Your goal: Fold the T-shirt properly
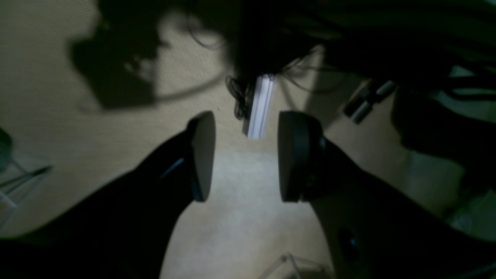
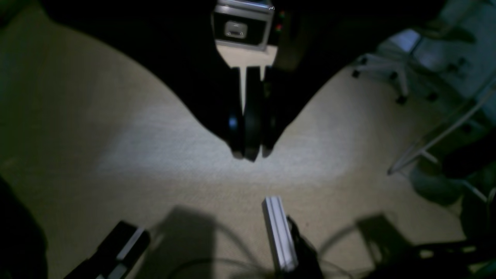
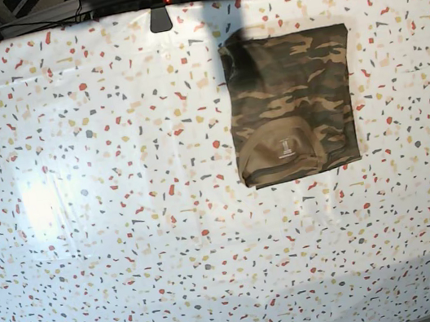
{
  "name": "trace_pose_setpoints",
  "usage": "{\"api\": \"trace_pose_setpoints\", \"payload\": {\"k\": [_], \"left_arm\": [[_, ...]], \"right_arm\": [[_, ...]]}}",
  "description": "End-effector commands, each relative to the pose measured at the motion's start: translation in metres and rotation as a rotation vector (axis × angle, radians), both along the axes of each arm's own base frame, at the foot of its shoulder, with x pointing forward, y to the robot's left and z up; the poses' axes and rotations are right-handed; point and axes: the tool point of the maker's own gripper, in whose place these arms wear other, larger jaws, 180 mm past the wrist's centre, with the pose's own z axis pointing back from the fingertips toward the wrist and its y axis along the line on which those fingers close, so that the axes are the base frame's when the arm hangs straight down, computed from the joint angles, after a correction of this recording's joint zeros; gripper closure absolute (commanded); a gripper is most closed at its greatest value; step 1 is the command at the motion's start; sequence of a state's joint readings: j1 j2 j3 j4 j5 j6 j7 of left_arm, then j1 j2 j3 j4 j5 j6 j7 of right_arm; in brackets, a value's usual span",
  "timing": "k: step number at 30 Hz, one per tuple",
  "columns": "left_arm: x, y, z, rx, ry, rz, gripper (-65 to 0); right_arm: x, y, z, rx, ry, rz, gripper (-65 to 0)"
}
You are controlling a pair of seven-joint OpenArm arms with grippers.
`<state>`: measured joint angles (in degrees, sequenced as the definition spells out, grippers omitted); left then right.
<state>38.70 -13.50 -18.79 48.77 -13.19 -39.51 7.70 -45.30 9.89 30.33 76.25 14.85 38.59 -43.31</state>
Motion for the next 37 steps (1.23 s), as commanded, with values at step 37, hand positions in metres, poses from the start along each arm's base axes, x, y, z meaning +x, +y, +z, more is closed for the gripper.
{"api": "trace_pose_setpoints", "payload": {"k": [37], "left_arm": [[0.051, -0.046, -0.080, 0.132, 0.151, 0.131, -24.5]], "right_arm": [[0.102, 0.050, -0.128, 0.016, -0.007, 0.231, 0.0]]}}
